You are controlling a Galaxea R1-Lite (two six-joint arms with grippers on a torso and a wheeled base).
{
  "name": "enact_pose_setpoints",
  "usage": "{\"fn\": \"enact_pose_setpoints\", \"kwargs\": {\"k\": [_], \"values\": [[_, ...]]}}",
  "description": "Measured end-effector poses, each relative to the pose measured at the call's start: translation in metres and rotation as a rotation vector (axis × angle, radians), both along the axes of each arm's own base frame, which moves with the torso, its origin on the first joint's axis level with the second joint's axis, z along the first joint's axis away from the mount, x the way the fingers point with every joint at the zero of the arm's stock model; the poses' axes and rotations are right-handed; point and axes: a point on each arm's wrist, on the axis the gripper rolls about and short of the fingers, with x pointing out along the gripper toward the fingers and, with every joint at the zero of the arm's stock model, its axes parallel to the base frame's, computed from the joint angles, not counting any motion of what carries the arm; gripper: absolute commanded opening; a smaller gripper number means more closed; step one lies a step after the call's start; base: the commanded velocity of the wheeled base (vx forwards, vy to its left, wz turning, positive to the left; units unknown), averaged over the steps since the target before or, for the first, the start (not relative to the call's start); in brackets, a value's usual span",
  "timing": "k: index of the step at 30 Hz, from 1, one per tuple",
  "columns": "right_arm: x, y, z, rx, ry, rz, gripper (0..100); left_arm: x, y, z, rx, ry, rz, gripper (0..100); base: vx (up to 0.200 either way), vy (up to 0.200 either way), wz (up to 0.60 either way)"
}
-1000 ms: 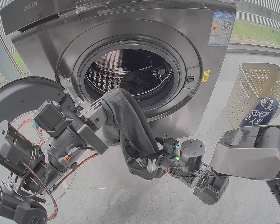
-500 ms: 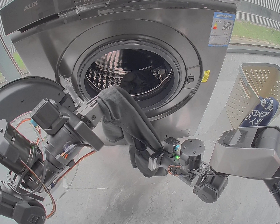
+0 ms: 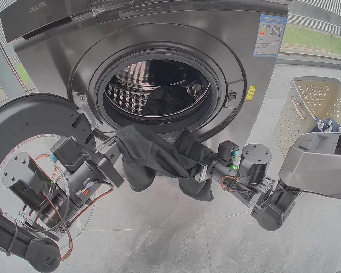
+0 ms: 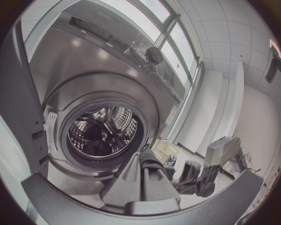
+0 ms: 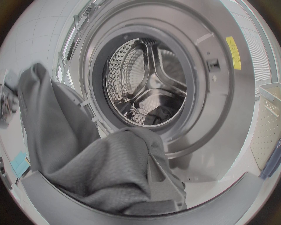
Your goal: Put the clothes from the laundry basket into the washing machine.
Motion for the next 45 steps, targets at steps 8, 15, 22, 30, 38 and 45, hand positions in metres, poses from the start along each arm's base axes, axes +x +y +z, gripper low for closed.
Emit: {"fn": "enact_pose_setpoints", "kwargs": {"k": [8, 15, 22, 30, 38, 45], "values": [[-0.014, -0.009, 0.043, 0.049, -0.068, 0.001, 0, 0.011, 0.003, -0.035, 0.103, 0.078, 0.034, 0, 0.0, 0.0, 0.0], [-0.032, -0.007, 0.07, 0.083, -0.111, 0.03, 0, 0.013, 0.003, -0.062, 0.173, 0.148, 0.031, 0, 0.0, 0.0, 0.0], [-0.038, -0.006, 0.079, 0.096, -0.129, 0.04, 0, 0.015, 0.005, -0.068, 0.181, 0.17, 0.038, 0, 0.0, 0.0, 0.0], [-0.038, -0.005, 0.084, 0.105, -0.143, 0.043, 0, 0.008, 0.009, -0.081, 0.214, 0.222, 0.012, 100, 0.0, 0.0, 0.0], [-0.037, -0.004, 0.087, 0.11, -0.158, 0.047, 0, -0.011, 0.007, -0.114, 0.317, 0.336, -0.071, 100, 0.0, 0.0, 0.0], [-0.037, -0.004, 0.089, 0.113, -0.162, 0.049, 0, -0.027, 0.003, -0.133, 0.381, 0.407, -0.128, 100, 0.0, 0.0, 0.0]]}}
